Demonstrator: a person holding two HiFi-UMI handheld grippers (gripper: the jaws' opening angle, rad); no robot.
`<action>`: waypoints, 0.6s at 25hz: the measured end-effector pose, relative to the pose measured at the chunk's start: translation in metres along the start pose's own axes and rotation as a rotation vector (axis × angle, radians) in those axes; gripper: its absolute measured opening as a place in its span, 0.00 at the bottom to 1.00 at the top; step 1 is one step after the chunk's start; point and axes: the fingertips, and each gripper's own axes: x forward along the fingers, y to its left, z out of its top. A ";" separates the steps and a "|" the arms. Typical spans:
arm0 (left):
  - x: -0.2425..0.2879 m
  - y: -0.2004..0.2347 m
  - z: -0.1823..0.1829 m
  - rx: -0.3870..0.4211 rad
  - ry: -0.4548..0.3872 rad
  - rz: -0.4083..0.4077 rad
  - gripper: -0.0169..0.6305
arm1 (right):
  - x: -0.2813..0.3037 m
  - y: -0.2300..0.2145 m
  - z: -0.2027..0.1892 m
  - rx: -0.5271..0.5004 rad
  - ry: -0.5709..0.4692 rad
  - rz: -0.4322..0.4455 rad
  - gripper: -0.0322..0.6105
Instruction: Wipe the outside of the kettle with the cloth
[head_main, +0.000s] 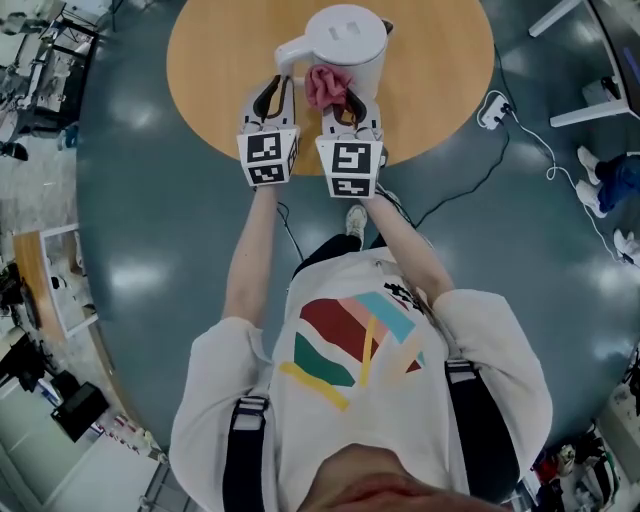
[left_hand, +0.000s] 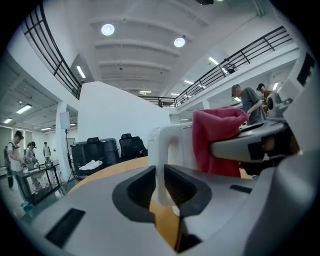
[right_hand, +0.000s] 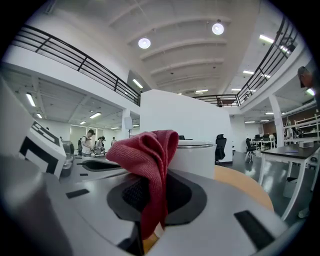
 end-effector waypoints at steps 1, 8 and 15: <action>0.000 0.001 0.002 0.007 -0.007 -0.010 0.17 | 0.005 0.004 0.003 -0.007 0.000 0.003 0.12; -0.001 0.004 0.004 -0.003 -0.041 -0.060 0.15 | 0.029 0.018 0.010 -0.020 0.017 -0.005 0.12; 0.002 0.006 0.002 -0.018 -0.063 -0.044 0.15 | 0.033 0.016 0.008 -0.047 0.018 -0.020 0.12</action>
